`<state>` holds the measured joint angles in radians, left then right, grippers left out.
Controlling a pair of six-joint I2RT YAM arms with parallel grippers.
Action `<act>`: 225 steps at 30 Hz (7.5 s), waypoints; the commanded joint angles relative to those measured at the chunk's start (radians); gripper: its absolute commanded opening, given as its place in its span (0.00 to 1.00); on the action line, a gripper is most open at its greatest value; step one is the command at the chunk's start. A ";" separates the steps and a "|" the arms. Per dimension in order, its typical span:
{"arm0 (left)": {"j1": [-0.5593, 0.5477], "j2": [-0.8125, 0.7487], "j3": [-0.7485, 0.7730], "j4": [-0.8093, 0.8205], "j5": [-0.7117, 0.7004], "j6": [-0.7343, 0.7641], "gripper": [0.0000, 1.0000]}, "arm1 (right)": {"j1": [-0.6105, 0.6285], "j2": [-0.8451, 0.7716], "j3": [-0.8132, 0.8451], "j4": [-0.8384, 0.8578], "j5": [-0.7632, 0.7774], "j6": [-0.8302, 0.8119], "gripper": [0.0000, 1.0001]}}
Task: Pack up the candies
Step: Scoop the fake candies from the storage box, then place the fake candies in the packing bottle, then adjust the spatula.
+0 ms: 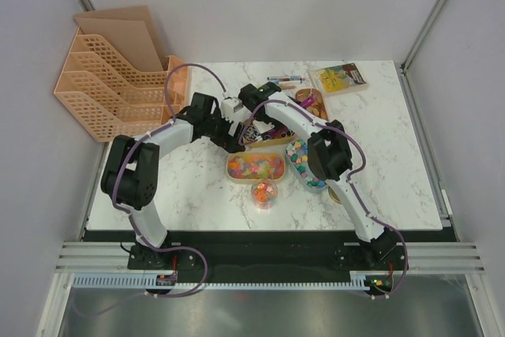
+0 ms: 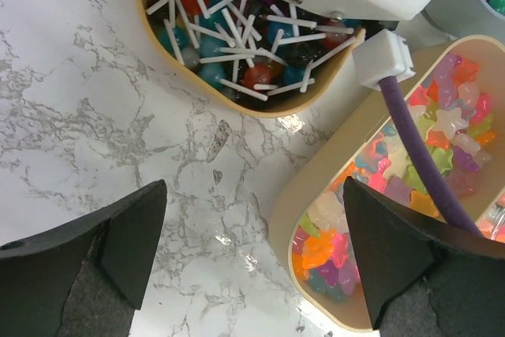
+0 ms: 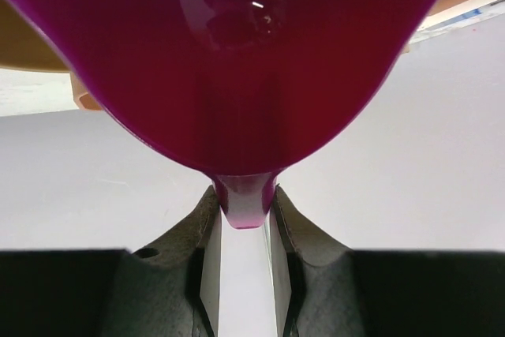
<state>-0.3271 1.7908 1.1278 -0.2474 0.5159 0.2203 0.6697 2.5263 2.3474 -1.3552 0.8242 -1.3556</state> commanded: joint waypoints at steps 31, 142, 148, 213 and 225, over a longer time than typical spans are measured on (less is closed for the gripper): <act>0.045 -0.469 -0.088 -0.167 -0.338 0.157 1.00 | 0.014 -0.053 0.027 -0.004 -0.395 0.174 0.00; 0.106 -0.446 0.026 -0.033 0.443 -0.285 0.18 | 0.229 -0.641 -0.468 -0.051 -0.260 0.724 0.00; 0.105 -0.403 0.059 -0.033 0.426 -0.299 0.72 | 0.229 -0.591 -0.375 -0.050 -0.258 0.736 0.00; 0.148 -0.329 0.099 0.165 0.791 -0.555 0.02 | 0.205 -0.701 -0.310 0.024 -0.284 0.788 0.13; 0.174 -0.217 0.081 0.410 1.026 -0.800 0.02 | -0.094 -1.395 -0.941 0.469 -0.896 0.578 0.70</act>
<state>-0.1581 1.5555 1.1957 0.0513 1.3796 -0.4618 0.6365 1.3293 1.5463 -1.1210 0.1780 -0.6704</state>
